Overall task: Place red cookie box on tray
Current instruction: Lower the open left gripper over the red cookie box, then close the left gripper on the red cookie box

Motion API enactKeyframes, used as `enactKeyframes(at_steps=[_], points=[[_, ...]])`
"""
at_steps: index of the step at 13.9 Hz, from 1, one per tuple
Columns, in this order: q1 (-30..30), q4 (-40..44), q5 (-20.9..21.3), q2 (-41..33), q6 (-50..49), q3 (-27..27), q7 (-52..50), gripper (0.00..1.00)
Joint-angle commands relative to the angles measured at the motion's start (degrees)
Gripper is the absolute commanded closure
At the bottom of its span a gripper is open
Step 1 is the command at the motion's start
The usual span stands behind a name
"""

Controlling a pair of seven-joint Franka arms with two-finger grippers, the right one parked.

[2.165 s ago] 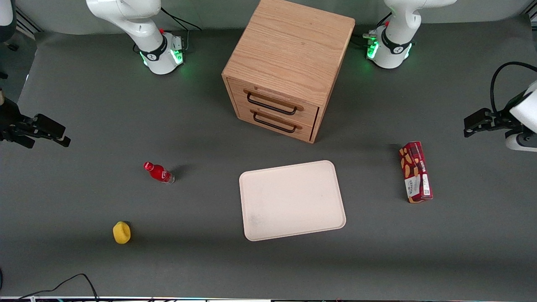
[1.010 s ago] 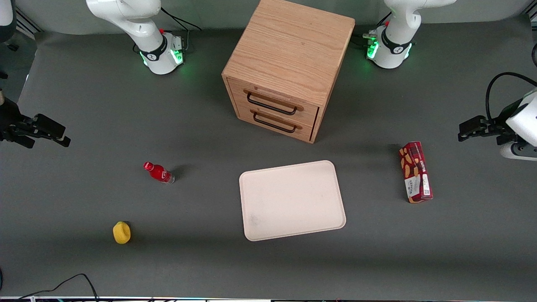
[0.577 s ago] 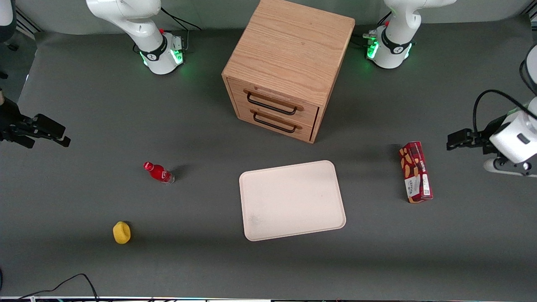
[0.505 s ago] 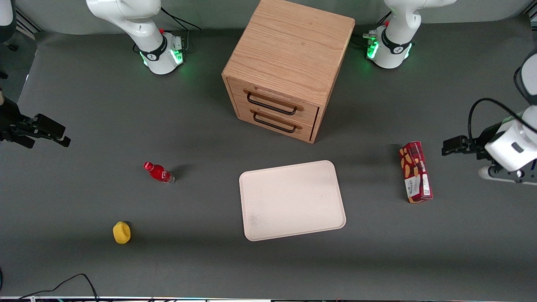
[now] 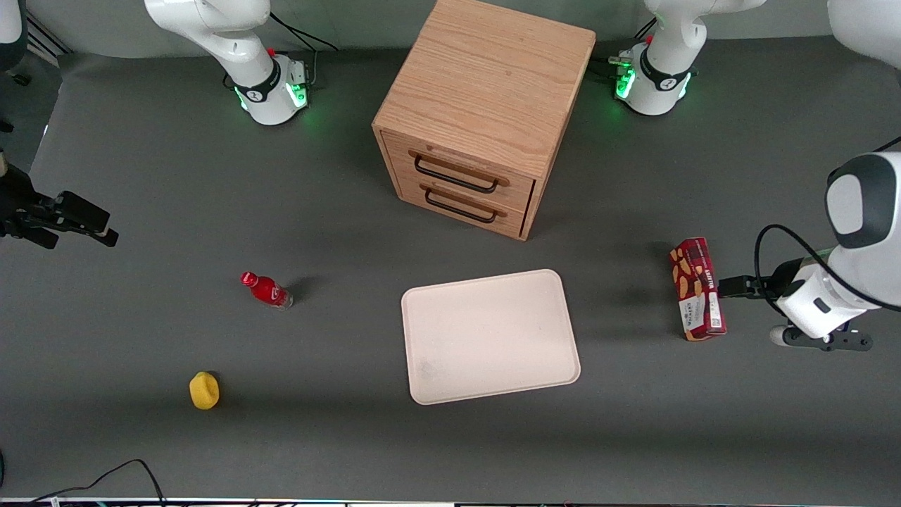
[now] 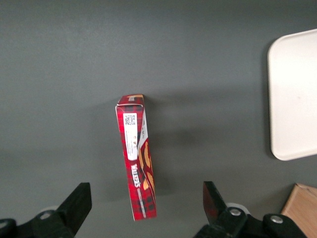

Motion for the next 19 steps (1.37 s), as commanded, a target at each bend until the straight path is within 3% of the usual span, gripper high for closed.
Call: enactKeyframes(at_steps=[1,7,9,11,12,15,19], points=[[0.17,-8.27,0.02,-2.15,7.93,0.25,-1.2,0.0],[2.72,-23.23,0.9,-1.27,26.84,0.25,-0.15,0.0],[2.81,-23.51,0.81,-0.49,27.04,0.25,-0.24,0.05],[2.63,-24.91,0.72,-0.39,28.18,0.16,-0.41,0.19],[2.2,-25.0,0.64,-0.39,28.18,0.16,-1.19,0.34],[1.93,-24.74,0.55,-0.31,28.09,0.16,-1.47,1.0],[1.49,-22.64,0.37,-0.57,26.08,-0.27,-2.25,1.0]])
